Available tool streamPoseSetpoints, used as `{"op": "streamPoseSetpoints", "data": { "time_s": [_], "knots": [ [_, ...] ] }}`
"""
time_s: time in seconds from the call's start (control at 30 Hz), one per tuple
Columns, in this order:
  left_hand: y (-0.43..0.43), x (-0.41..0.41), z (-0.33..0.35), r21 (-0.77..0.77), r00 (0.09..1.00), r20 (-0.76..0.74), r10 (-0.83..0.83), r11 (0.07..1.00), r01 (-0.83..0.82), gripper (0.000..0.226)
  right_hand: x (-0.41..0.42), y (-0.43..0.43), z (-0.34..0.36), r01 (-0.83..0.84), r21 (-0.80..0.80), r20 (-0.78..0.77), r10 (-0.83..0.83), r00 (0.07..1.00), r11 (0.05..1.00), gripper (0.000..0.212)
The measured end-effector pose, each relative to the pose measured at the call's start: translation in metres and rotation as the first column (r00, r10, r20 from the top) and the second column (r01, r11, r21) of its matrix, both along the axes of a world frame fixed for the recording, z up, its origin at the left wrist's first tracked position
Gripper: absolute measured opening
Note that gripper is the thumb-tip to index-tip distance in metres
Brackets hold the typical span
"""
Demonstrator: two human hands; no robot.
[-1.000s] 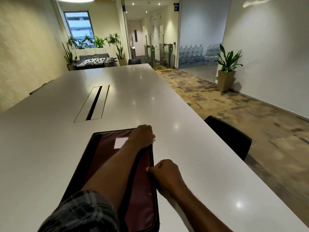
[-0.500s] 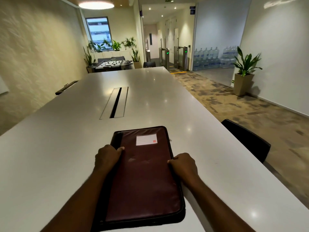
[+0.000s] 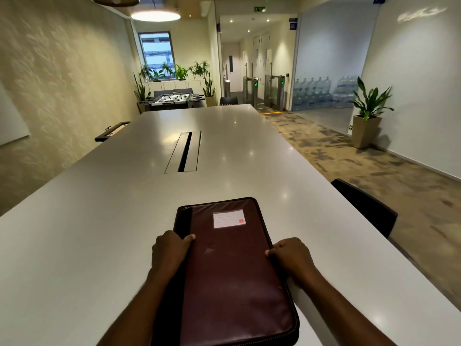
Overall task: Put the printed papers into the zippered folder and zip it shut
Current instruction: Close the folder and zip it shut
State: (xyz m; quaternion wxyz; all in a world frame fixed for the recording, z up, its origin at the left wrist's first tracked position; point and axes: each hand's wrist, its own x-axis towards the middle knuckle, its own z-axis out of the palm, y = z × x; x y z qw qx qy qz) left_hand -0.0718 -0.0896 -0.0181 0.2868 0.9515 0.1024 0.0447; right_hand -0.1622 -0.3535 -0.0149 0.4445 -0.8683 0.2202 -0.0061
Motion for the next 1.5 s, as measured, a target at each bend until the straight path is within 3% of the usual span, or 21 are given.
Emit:
{"op": "streamPoseSetpoints", "data": {
  "time_s": [0.17,0.3,0.43,0.53,0.6,0.73,0.83,1.17,1.3,1.5],
  "knots": [
    [0.001,-0.032,0.0,0.085,0.999,-0.052,-0.014,0.996,0.018,0.044,-0.031,-0.001,-0.003,-0.024,-0.04,-0.03,0.023,0.999,0.999,0.031],
    [-0.018,-0.039,0.016,0.308,0.998,-0.063,-0.032,0.95,0.05,0.047,-0.037,-0.001,0.001,-0.003,-0.034,-0.058,0.001,0.998,0.999,0.034],
    [-0.081,-0.03,0.04,0.365,0.947,0.058,-0.315,0.89,0.273,0.045,-0.026,0.0,0.007,0.021,-0.037,-0.01,-0.021,1.0,0.999,0.036],
    [-0.135,-0.017,0.049,0.401,0.834,0.029,-0.55,0.771,0.495,0.044,-0.017,0.003,0.01,0.005,-0.035,-0.002,-0.005,1.0,0.999,0.042],
    [-0.164,-0.006,0.046,0.481,0.783,-0.018,-0.621,0.681,0.552,0.044,-0.01,0.002,0.007,0.014,-0.037,0.014,-0.013,1.0,0.999,0.04],
    [-0.199,0.022,0.035,0.635,0.786,-0.156,-0.598,0.549,0.544,0.038,0.001,-0.003,-0.003,0.034,0.005,0.022,-0.035,0.999,0.999,0.034],
    [-0.213,0.036,0.029,0.651,0.804,-0.225,-0.55,0.529,0.544,0.034,0.005,-0.008,-0.009,0.027,0.017,0.003,-0.027,1.0,0.999,0.033],
    [-0.227,0.047,0.022,0.719,0.762,-0.208,-0.613,0.432,0.544,0.027,0.006,-0.008,-0.015,0.046,0.028,0.015,-0.046,0.999,0.999,0.033],
    [-0.221,0.058,0.021,0.686,0.742,-0.101,-0.663,0.494,0.534,0.021,0.004,-0.005,-0.013,0.037,-0.007,-0.001,-0.037,0.999,0.999,0.029],
    [-0.211,0.084,0.025,0.422,0.817,-0.025,-0.576,0.735,0.531,0.012,0.004,-0.005,-0.012,0.044,-0.014,-0.024,-0.044,0.999,0.999,0.03]
  ]
}}
